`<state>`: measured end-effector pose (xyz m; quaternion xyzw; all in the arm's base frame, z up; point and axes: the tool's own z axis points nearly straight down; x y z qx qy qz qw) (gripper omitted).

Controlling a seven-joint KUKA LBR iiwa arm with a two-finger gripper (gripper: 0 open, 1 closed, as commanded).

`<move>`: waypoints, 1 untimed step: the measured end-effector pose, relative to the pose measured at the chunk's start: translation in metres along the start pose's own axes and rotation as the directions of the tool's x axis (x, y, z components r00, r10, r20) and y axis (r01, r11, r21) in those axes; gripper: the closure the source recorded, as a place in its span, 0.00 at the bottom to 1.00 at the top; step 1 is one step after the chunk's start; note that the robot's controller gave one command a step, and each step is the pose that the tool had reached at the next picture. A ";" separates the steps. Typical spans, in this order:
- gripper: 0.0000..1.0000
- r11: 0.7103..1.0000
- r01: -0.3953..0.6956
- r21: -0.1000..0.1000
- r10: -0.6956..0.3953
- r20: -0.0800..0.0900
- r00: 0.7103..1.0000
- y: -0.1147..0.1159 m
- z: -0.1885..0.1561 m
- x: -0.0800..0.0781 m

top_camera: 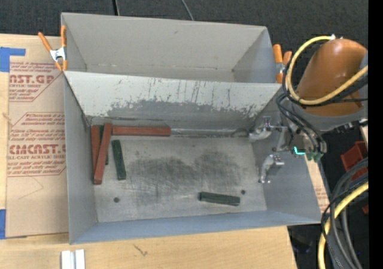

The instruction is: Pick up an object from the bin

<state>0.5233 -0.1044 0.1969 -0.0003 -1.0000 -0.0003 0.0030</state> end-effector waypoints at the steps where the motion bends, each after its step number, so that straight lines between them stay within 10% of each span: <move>1: 0.00 1.000 0.001 0.001 -0.001 0.008 1.000 0.000 -0.004 -0.002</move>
Offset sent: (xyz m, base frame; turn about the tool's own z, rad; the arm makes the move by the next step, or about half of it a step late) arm -0.0413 0.0088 -0.1264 -0.0160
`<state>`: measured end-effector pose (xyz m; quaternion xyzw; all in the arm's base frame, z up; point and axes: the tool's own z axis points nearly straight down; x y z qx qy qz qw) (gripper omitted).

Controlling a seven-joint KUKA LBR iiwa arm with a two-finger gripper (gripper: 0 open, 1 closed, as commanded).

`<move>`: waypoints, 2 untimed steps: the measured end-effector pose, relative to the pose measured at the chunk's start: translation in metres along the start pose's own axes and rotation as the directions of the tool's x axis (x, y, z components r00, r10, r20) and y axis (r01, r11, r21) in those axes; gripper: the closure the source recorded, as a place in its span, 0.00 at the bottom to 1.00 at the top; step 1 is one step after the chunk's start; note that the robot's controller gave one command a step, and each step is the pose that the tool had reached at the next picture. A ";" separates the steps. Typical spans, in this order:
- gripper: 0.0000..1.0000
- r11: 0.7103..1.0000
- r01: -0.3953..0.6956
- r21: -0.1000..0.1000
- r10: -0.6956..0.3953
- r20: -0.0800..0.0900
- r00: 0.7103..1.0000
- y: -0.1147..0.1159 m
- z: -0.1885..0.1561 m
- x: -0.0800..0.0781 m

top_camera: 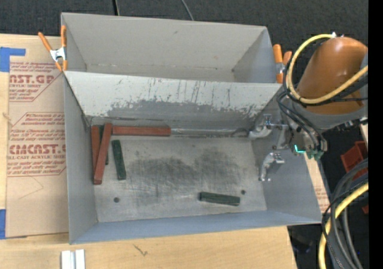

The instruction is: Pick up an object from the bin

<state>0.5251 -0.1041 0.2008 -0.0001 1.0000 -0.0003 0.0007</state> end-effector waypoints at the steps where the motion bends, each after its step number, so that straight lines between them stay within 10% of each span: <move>1: 0.00 1.000 0.006 0.001 -0.006 0.006 1.000 0.004 0.049 0.015; 2: 0.00 0.994 0.105 0.001 -0.105 -0.005 0.994 0.039 0.123 0.013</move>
Offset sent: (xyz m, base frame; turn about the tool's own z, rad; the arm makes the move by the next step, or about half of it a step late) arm -0.0123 0.0425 -0.1264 -0.1046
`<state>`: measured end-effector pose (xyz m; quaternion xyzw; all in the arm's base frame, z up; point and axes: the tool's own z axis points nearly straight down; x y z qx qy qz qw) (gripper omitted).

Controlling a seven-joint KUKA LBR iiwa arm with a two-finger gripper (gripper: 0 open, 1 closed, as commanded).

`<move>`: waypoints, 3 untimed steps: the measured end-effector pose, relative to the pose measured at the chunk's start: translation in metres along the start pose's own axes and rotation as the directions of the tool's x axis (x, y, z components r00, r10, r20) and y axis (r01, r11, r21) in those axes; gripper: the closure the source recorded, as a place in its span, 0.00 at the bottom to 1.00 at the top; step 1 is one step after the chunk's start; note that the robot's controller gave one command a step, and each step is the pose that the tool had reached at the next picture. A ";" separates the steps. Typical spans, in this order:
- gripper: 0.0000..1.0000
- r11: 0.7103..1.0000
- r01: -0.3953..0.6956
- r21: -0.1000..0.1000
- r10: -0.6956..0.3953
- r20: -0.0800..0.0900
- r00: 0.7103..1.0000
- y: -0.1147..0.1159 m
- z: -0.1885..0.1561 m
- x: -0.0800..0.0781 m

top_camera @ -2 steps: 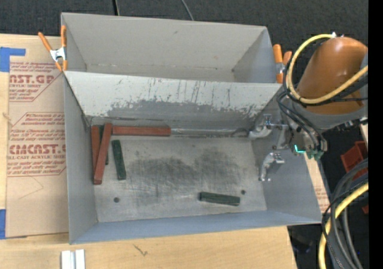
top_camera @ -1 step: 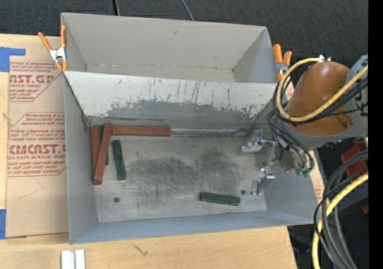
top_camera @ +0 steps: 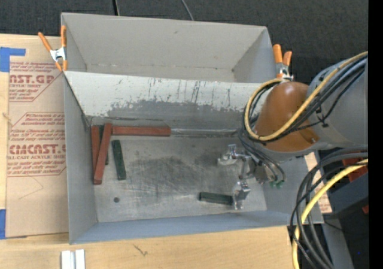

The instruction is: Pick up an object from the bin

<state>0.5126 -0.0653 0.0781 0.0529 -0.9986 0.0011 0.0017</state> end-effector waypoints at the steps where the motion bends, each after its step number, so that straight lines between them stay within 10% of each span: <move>1: 0.00 1.000 -0.005 -0.004 0.005 0.013 1.000 -0.006 0.000 0.008; 2: 1.00 0.979 0.204 0.007 -0.204 0.029 0.979 0.022 0.002 0.021; 3: 1.00 0.979 0.204 0.008 -0.204 0.029 0.979 0.022 0.002 0.021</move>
Offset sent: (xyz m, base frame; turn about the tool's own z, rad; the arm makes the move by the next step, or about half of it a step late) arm -0.0313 0.0191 -0.0081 -0.2066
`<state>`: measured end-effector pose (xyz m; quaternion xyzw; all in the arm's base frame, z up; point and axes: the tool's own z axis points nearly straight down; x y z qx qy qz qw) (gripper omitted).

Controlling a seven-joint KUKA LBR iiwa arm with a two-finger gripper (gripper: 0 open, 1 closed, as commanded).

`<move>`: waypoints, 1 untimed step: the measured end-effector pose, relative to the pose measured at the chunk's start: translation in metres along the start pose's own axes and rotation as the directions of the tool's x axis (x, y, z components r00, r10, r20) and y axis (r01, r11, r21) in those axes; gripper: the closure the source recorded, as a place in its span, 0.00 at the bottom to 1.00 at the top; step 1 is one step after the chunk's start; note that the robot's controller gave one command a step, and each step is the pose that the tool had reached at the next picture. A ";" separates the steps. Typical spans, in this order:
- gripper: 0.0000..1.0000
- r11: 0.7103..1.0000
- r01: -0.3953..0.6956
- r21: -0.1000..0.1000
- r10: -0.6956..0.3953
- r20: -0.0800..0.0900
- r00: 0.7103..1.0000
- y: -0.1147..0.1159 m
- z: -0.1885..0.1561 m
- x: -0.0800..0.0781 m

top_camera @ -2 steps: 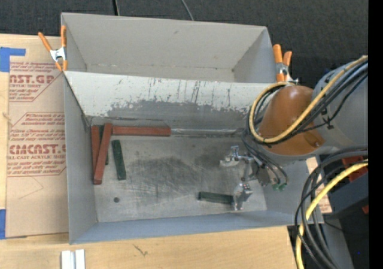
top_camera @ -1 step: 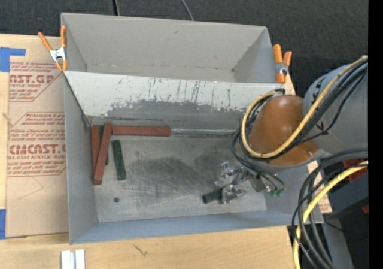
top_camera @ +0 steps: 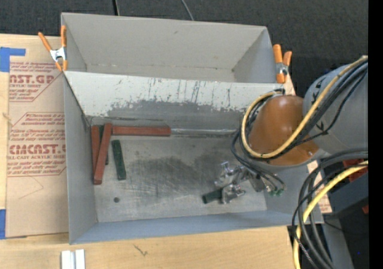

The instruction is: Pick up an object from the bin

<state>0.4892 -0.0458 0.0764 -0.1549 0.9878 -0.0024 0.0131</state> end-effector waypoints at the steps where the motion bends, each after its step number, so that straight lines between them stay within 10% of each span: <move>1: 1.00 0.999 0.034 -0.009 -0.034 -0.022 0.999 -0.013 -0.140 -0.025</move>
Offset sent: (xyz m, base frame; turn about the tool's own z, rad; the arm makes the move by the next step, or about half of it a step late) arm 0.0000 0.0000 0.0000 0.0000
